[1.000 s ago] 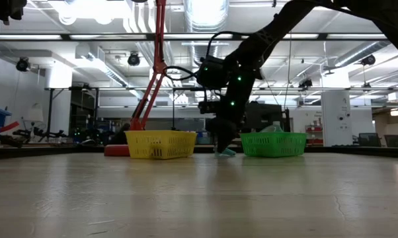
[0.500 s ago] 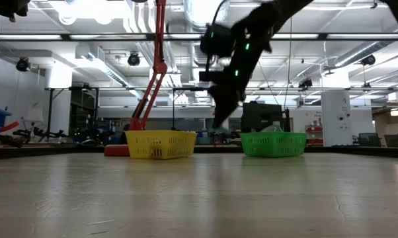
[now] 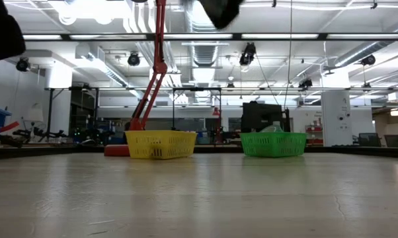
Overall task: Pick and place Stapler, Stapler remover, tape
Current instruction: Put the blue staple remover into the blue bin
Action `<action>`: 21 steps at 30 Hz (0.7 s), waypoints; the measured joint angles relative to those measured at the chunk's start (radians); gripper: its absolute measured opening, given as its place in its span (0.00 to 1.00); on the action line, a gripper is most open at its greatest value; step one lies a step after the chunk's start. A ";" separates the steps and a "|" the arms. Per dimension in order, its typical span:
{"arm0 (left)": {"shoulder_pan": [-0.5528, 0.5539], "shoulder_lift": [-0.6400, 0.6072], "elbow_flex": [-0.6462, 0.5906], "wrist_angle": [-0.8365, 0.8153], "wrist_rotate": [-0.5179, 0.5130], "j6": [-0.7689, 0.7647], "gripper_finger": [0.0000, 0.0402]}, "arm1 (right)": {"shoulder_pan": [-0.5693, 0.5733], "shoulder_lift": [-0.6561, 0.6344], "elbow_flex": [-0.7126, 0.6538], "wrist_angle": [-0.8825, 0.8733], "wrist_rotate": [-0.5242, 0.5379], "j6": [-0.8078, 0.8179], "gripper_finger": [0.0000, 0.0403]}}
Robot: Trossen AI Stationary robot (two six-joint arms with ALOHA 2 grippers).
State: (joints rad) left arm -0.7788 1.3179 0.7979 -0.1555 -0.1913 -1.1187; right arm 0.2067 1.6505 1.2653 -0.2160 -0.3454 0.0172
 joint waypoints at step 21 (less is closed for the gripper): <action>0.006 -0.013 0.000 0.155 -0.465 0.312 0.37 | 0.101 0.168 0.035 0.365 0.090 0.036 0.03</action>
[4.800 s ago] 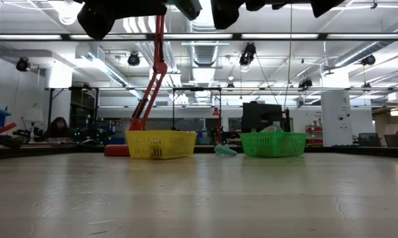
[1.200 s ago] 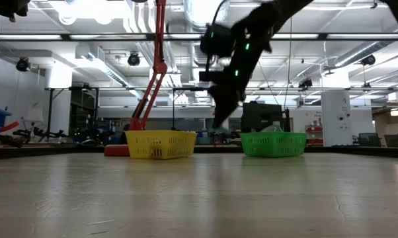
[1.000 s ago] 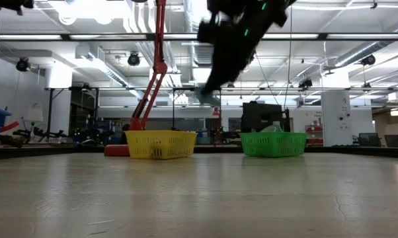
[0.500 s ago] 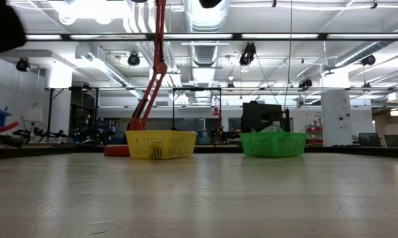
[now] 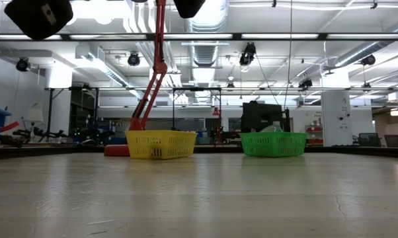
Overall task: Pick and place Stapler, Stapler remover, tape
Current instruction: Put the blue staple remover into the blue bin
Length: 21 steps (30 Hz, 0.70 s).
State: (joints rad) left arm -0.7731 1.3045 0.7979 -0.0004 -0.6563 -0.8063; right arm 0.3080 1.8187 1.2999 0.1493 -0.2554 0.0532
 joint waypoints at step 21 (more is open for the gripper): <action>0.082 0.015 0.006 0.105 -0.016 0.124 0.31 | -0.019 0.000 0.000 0.011 0.050 0.011 0.03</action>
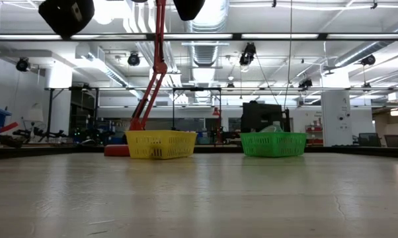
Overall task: Pick and place Stapler, Stapler remover, tape
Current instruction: Put the blue staple remover into the blue bin
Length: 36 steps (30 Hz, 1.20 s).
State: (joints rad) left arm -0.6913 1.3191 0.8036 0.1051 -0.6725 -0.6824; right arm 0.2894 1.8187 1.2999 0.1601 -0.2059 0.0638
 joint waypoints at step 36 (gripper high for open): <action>-0.120 0.001 0.041 -0.435 0.604 -0.732 0.02 | -0.002 -0.017 -0.006 -0.393 -0.003 -0.045 0.42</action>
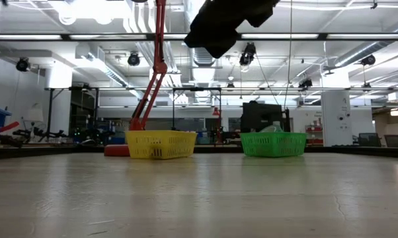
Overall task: Pick and place Stapler, Stapler remover, tape
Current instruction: Put the blue staple remover into the blue bin, then return to Home Position
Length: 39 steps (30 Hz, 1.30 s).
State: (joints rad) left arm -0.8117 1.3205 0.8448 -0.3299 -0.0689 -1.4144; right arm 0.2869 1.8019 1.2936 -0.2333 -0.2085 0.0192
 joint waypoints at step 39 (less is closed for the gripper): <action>0.522 -0.672 -0.532 0.512 -0.430 1.183 0.02 | -0.269 -0.807 -0.755 0.353 0.082 -0.090 0.02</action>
State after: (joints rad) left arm -0.2901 0.6482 0.3123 0.1824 -0.4989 -0.2317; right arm 0.0177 0.9951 0.5382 0.1198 -0.1265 -0.0704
